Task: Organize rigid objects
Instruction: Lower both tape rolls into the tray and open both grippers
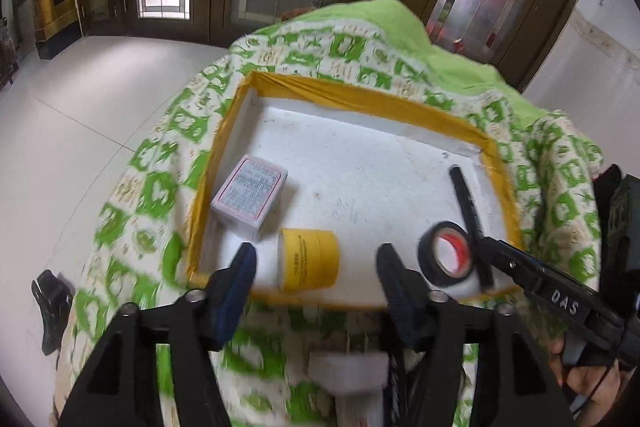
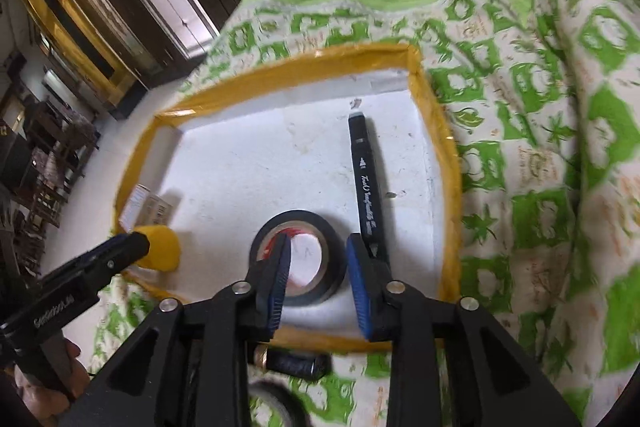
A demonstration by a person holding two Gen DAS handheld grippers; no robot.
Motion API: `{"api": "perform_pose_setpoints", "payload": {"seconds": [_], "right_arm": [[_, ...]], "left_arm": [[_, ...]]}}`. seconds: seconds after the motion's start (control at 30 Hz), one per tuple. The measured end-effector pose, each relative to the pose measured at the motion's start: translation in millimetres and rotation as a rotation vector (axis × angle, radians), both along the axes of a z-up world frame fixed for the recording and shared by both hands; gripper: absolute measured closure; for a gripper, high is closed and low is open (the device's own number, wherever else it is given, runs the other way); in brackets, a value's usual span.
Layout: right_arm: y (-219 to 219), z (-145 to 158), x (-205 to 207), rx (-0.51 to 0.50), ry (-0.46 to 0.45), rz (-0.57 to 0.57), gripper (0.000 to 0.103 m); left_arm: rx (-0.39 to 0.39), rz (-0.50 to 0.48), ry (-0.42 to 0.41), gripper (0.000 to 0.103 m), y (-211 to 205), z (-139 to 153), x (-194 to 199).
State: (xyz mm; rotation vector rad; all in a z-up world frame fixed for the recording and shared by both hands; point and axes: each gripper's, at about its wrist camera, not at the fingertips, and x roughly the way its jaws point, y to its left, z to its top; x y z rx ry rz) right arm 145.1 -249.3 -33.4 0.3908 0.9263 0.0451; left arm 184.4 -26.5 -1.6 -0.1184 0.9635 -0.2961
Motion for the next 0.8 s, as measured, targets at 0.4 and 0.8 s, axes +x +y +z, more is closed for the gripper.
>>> {"api": "perform_pose_setpoints", "payload": {"seconds": [0.4,0.8], "right_arm": [[10,9,-75,0.026,-0.034,0.012,0.044],[31,-3,-153,0.148,0.149,0.178,0.041]], "left_arm": [[-0.079,0.051,0.083,0.029,29,-25,-85],[-0.091,0.040,0.109,0.027,29,-30,-107]]}}
